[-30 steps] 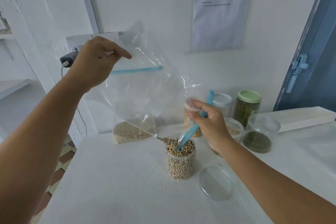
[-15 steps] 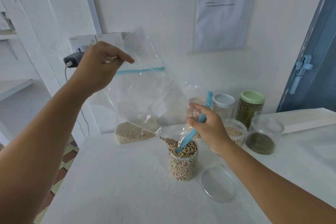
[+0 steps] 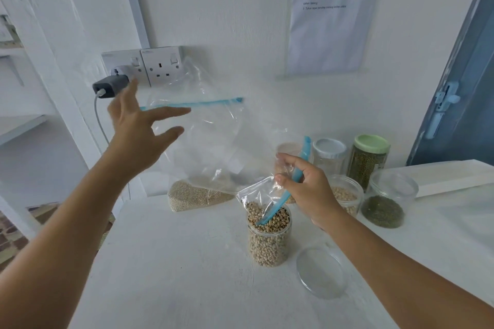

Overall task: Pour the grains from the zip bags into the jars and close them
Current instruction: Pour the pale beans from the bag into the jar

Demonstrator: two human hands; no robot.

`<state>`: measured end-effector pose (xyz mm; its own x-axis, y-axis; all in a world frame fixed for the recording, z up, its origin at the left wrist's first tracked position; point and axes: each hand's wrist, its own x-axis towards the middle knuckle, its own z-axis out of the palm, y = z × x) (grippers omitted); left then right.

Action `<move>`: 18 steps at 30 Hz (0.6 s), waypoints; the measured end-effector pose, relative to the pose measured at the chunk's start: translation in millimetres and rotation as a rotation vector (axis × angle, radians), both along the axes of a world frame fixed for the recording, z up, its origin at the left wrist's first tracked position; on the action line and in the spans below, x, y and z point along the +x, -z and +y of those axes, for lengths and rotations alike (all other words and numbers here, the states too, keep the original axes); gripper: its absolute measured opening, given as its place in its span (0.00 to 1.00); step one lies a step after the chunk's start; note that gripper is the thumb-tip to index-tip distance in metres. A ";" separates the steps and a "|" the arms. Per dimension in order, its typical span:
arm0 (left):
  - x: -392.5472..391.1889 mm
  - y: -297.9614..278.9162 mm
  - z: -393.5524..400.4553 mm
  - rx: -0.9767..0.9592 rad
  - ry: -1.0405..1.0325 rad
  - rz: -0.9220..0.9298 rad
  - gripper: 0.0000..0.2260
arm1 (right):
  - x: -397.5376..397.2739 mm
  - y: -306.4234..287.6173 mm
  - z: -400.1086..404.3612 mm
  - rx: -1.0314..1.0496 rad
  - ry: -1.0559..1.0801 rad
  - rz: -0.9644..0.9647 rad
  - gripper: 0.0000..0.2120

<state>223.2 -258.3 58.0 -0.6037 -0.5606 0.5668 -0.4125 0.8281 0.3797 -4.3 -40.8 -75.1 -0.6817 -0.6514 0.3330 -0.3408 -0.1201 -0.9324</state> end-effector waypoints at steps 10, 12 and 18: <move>-17.0 147.1 99.1 0.392 0.245 -0.030 0.11 | -2.4 -1.4 -3.7 0.017 -0.005 -0.005 0.21; -26.9 148.1 93.8 0.747 0.263 -0.092 0.10 | -3.6 -0.6 -4.1 0.009 -0.007 -0.010 0.22; -48.4 138.9 76.3 1.316 0.436 0.115 0.12 | -5.8 -1.1 -2.3 -0.007 -0.026 -0.017 0.22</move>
